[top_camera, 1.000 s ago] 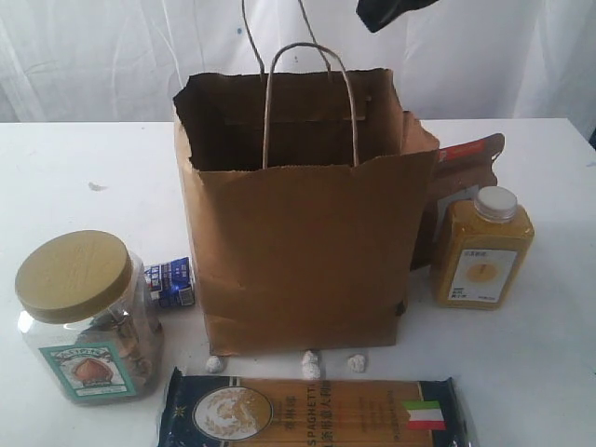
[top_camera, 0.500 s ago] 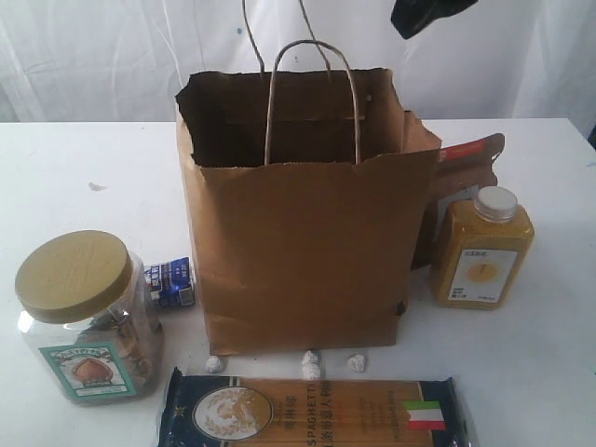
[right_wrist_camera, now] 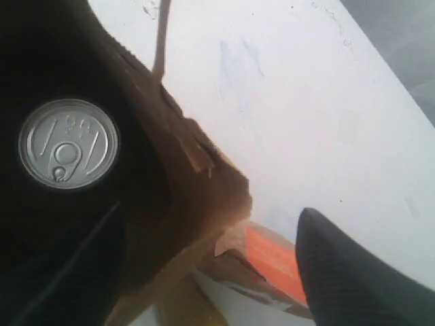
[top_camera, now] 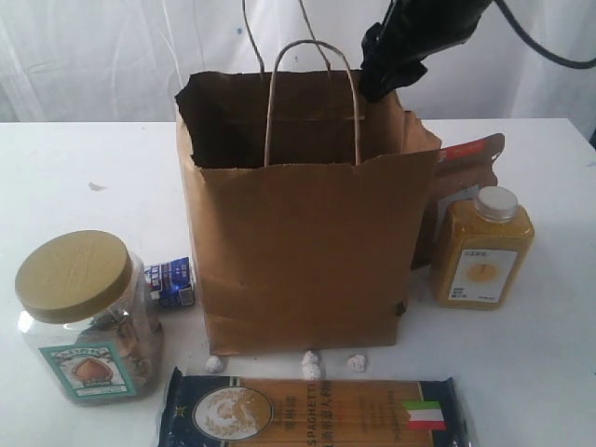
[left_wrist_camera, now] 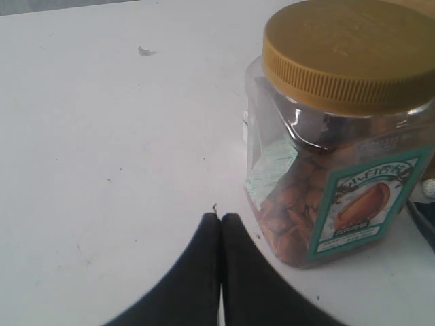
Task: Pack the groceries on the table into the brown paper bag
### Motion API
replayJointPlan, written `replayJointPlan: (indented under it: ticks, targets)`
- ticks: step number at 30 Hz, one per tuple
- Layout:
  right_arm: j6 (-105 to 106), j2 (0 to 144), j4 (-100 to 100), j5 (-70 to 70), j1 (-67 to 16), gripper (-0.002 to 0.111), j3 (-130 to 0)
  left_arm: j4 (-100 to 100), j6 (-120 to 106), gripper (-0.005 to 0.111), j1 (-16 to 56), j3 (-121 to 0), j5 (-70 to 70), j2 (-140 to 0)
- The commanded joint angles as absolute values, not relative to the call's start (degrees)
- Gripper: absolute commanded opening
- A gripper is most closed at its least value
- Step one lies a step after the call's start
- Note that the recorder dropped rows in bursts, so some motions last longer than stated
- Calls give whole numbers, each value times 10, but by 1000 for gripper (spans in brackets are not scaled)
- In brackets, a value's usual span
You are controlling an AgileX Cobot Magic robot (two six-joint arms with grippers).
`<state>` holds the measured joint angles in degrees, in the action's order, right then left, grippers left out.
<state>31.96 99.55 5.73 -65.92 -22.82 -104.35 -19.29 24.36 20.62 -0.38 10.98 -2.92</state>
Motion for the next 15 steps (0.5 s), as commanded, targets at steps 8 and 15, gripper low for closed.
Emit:
replayJointPlan:
  ticks: [8, 15]
  targets:
    - [403, 1050, 110, -597, -223, 66, -1045, -192, 241, 0, 205, 0, 111, -27]
    - [403, 1064, 110, -569, -223, 23, -1045, -192, 241, 0, 205, 0, 111, -27]
